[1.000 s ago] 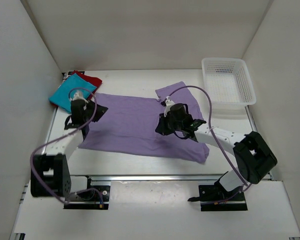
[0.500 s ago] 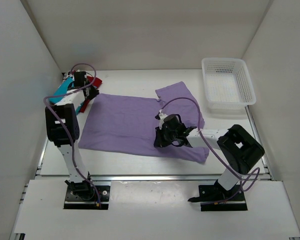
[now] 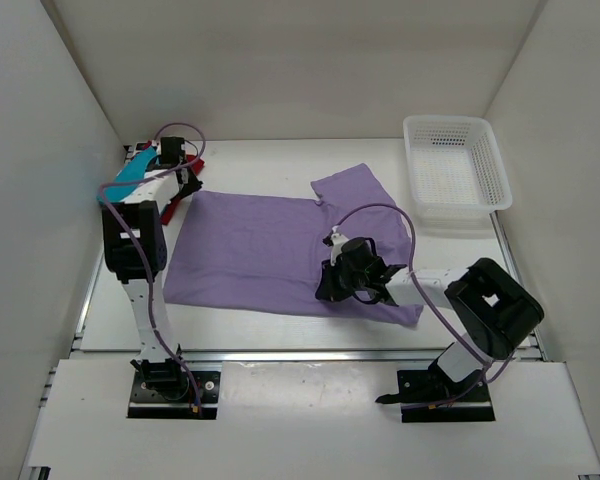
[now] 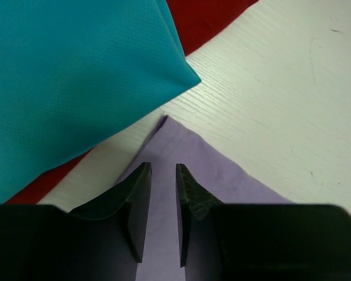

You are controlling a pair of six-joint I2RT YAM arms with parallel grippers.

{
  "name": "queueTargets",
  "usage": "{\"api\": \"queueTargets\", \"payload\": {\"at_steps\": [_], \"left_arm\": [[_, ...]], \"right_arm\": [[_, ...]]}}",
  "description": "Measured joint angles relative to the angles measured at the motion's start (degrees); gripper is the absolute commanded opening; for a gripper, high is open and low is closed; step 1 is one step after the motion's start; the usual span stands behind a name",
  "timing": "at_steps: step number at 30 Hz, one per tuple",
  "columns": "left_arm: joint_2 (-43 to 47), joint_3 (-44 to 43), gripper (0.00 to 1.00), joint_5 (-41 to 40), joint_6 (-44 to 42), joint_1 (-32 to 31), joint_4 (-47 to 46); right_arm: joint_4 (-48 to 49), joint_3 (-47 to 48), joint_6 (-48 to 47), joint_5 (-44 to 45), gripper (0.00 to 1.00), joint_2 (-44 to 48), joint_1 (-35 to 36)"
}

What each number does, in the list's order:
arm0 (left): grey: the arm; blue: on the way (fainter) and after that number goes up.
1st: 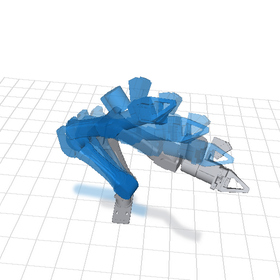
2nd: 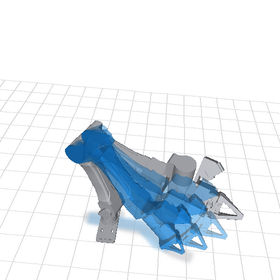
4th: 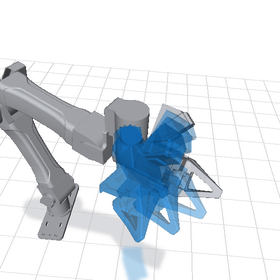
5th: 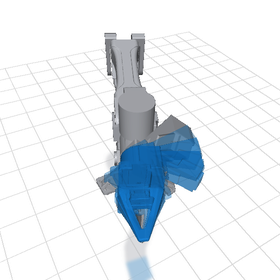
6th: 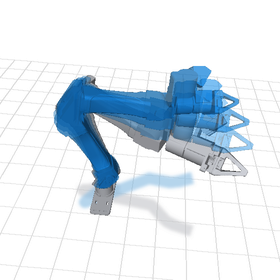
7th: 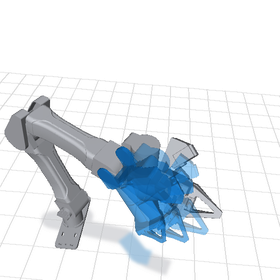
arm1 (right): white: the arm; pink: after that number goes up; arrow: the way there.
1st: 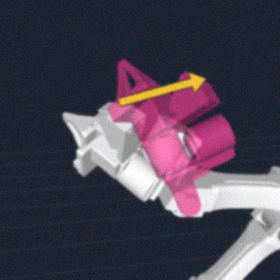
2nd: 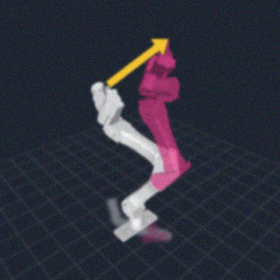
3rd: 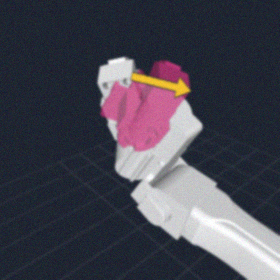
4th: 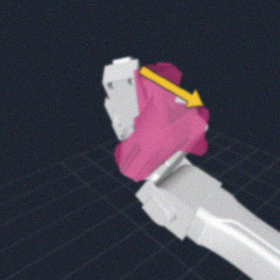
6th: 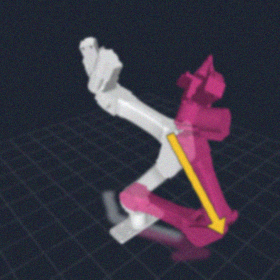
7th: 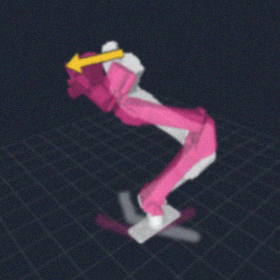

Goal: Fold and stack the t-shirts
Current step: Grap the side of the flattened tshirt furthest away from the robot with both arms

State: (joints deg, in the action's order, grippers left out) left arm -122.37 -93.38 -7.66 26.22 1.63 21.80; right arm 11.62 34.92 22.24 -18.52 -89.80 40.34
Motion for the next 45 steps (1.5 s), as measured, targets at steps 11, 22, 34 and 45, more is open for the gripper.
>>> {"api": "queueTargets", "payload": {"at_steps": [11, 22, 34, 45], "left_arm": [[-5.7, -7.7, 0.44, -2.2, -1.6, -0.3, 4.0], [-14.3, -18.9, 0.37, -0.5, -1.2, -0.3, 10.4], [-13.4, -16.5, 0.04, -0.4, -0.2, -0.3, 8.7], [-6.5, -5.2, 0.00, 0.7, 0.6, -0.3, 2.9]], "right_arm": [[-5.8, 0.0, -0.2, -1.1, 0.05, 7.2, -1.0], [-6.5, 0.0, 0.2, -3.4, 0.04, 14.8, -3.0], [-5.7, 2.6, 1.0, -1.3, 0.22, 14.6, -12.6], [-2.7, 31.0, -1.6, 8.5, 0.41, -15.3, -24.8]]}}
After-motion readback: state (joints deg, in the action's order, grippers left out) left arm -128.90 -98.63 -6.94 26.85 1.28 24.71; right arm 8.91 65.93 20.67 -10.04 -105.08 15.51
